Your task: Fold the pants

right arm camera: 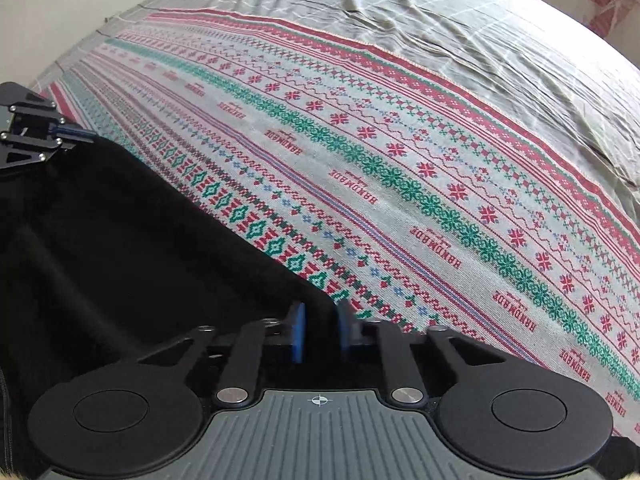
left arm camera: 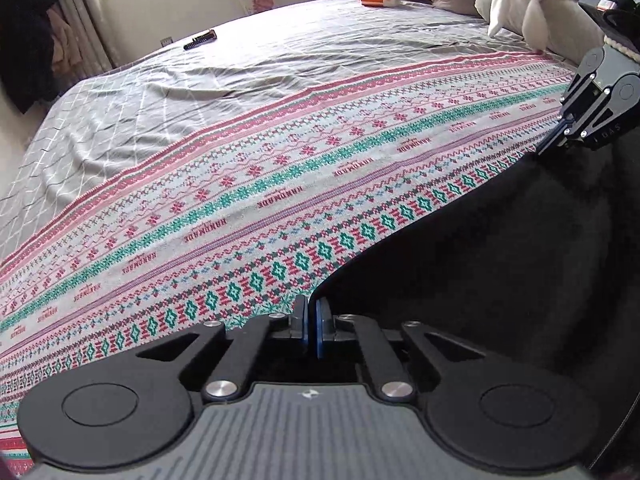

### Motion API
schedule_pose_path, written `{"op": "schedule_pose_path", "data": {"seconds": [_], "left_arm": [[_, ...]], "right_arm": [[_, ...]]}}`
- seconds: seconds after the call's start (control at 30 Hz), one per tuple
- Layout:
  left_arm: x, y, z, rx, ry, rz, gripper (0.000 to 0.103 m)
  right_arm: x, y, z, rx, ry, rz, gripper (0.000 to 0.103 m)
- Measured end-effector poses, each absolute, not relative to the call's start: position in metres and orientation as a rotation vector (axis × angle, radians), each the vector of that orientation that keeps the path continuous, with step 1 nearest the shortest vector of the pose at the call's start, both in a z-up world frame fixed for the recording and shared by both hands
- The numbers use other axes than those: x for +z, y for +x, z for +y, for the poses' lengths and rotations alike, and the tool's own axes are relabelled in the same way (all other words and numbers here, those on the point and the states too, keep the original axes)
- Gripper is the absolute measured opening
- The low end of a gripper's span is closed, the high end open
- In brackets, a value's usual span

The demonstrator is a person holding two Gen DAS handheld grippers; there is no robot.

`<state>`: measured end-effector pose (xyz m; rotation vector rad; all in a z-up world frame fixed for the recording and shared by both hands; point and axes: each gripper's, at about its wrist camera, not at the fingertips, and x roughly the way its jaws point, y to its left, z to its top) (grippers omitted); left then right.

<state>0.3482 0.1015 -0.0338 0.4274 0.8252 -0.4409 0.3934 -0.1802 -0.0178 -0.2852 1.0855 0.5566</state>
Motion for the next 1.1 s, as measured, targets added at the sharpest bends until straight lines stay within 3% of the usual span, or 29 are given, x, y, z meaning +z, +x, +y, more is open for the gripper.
{"op": "schedule_pose_path", "data": {"seconds": [0.5,0.77,1.1], "left_arm": [[-0.006,0.331,0.097,-0.202,0.429,0.584,0.027],[0.042,0.248,0.099,-0.213,0.42,0.476,0.027],[0.057,0.139,0.107,-0.253,0.315,0.567,0.027]], "right_arm": [[0.014,0.379,-0.156,0.325,-0.316,0.775,0.0],[0.079,0.282,-0.165,0.315,-0.336,0.646,0.0],[0.105,0.146,-0.169,0.297,-0.316,0.621,0.0]]}}
